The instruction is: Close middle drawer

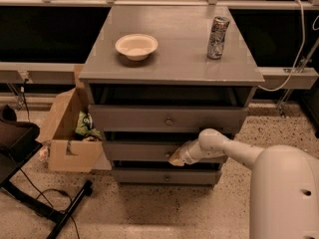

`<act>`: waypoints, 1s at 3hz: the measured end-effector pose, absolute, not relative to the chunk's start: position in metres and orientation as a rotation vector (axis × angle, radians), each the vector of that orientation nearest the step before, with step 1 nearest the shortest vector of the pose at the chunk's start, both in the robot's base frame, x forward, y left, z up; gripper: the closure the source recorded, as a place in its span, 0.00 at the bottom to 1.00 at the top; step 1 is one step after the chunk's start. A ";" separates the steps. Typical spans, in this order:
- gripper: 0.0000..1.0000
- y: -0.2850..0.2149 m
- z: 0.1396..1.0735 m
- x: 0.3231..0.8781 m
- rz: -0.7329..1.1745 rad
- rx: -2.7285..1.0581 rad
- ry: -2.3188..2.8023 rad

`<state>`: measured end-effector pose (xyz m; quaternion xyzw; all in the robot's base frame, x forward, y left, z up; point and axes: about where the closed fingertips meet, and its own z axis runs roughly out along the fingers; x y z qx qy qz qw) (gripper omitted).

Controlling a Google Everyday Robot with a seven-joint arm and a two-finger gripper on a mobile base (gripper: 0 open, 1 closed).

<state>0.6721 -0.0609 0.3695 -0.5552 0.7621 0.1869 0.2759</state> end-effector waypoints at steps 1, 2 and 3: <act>1.00 -0.061 0.370 0.672 0.502 -1.492 2.048; 1.00 -0.061 0.370 0.672 0.502 -1.492 2.048; 1.00 -0.061 0.370 0.672 0.502 -1.492 2.048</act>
Offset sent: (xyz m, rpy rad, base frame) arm -0.3664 0.0300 0.0220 -0.0371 0.5269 0.3749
